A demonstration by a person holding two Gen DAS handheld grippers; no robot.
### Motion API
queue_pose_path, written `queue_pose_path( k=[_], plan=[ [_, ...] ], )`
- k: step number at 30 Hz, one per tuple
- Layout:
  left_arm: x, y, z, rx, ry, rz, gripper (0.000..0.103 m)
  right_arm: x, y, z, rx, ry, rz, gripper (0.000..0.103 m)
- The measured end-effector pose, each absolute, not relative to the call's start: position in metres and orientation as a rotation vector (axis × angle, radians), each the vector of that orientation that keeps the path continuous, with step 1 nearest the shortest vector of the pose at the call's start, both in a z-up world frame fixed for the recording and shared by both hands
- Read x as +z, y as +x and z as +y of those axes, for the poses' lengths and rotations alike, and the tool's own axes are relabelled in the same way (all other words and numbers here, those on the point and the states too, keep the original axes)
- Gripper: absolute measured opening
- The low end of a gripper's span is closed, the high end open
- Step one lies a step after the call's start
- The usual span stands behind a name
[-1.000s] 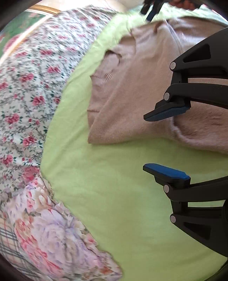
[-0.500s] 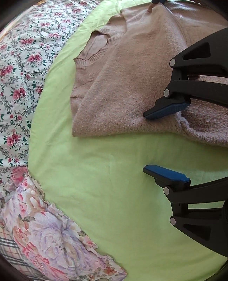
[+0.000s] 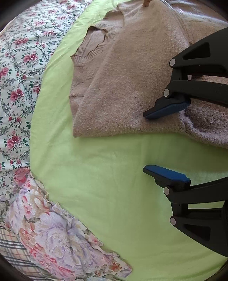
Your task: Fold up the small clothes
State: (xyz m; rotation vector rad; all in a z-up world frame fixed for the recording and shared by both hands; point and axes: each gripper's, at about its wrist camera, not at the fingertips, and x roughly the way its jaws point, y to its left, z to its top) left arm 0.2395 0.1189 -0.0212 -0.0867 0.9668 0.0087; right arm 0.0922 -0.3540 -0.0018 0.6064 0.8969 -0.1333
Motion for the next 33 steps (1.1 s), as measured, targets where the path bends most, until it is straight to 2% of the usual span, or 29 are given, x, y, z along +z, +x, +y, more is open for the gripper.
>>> queue_pose_path(
  k=[2,4,5,6,10,15,22,28,33],
  plan=[
    [-0.022,0.240,0.119,0.008,-0.086,0.966,0.056,-0.008,0.094,-0.345,-0.129,0.542,0.933,0.050],
    [-0.022,0.239,0.117,0.012,-0.070,0.963,0.056,-0.013,0.097,-0.335,-0.095,0.483,0.953,0.047],
    [-0.022,0.239,0.116,0.016,-0.057,0.961,0.056,-0.013,0.100,-0.330,-0.093,0.448,0.970,0.012],
    [-0.022,0.239,0.115,0.018,-0.047,0.960,0.057,-0.012,0.102,-0.328,-0.114,0.416,0.973,0.011],
    [-0.026,0.241,0.110,0.042,0.019,0.955,0.065,-0.017,0.106,-0.337,-0.209,0.365,0.991,0.011],
    [-0.011,0.225,0.111,0.006,0.043,0.967,0.064,0.011,0.070,-0.329,-0.222,0.345,0.951,0.022],
    [0.008,0.129,0.114,-0.120,-0.007,0.990,0.064,0.036,-0.003,-0.277,-0.117,0.266,0.930,0.034],
    [0.003,0.043,0.115,-0.160,-0.024,1.036,0.064,0.027,-0.053,-0.210,0.003,0.136,0.979,0.034],
    [-0.009,-0.017,0.112,-0.182,-0.027,1.095,0.064,-0.007,-0.075,-0.163,0.055,-0.008,1.109,0.034]
  ],
)
